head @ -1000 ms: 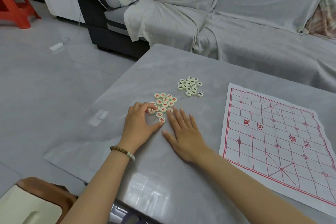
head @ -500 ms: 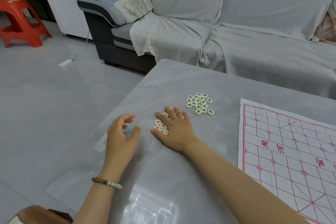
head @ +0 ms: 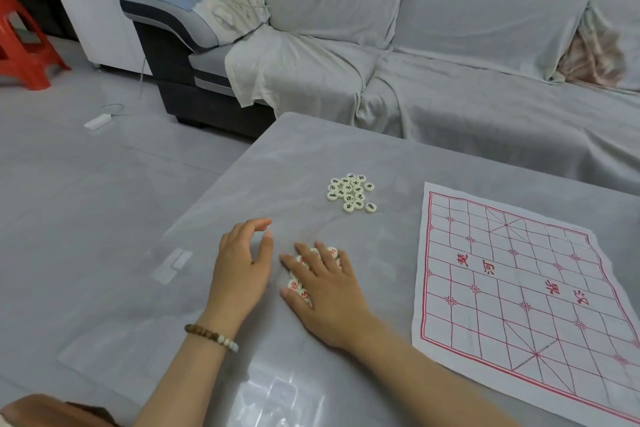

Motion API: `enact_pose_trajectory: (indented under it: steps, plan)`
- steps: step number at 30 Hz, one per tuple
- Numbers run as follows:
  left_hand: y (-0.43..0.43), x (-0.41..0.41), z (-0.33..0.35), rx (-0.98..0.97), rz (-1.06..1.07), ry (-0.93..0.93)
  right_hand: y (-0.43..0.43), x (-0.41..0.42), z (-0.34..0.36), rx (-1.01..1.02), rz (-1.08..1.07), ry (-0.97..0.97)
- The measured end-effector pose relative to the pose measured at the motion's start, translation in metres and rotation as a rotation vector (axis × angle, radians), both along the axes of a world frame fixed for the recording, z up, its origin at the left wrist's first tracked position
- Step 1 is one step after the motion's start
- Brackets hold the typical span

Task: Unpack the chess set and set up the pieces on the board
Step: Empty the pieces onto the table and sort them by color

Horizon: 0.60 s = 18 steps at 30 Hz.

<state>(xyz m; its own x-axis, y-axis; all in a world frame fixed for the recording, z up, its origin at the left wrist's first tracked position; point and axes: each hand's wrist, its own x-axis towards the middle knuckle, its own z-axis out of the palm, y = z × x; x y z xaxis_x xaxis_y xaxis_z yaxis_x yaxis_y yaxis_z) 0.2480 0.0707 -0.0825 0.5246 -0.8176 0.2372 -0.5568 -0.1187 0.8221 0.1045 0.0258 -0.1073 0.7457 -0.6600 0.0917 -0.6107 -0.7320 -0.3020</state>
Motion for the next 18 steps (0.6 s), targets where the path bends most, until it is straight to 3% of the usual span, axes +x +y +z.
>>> enact_pose_trajectory:
  steps: [4,7,9,11,14,18]
  plan:
    - [-0.006,-0.018,0.005,0.019,-0.089,0.006,-0.020,-0.026,0.036,0.349,-0.009,-0.024]
    - [-0.006,-0.030,0.010,0.064,-0.131,-0.012,-0.058,-0.085,0.049,0.248,-0.186,-0.142]
    - [-0.003,-0.044,0.012,0.113,-0.202,-0.155,-0.077,-0.140,0.041,0.086,-0.337,-0.032]
    - [-0.002,-0.058,0.006,0.249,-0.246,-0.358,-0.082,-0.183,0.027,0.052,-0.450,0.184]
    - [-0.003,-0.067,-0.005,0.495,-0.231,-0.539,-0.061,-0.202,0.010,0.109,-0.432,0.291]
    - [-0.008,-0.073,-0.007,0.548,-0.263,-0.557,-0.021,-0.194,0.001,0.044,-0.408,0.201]
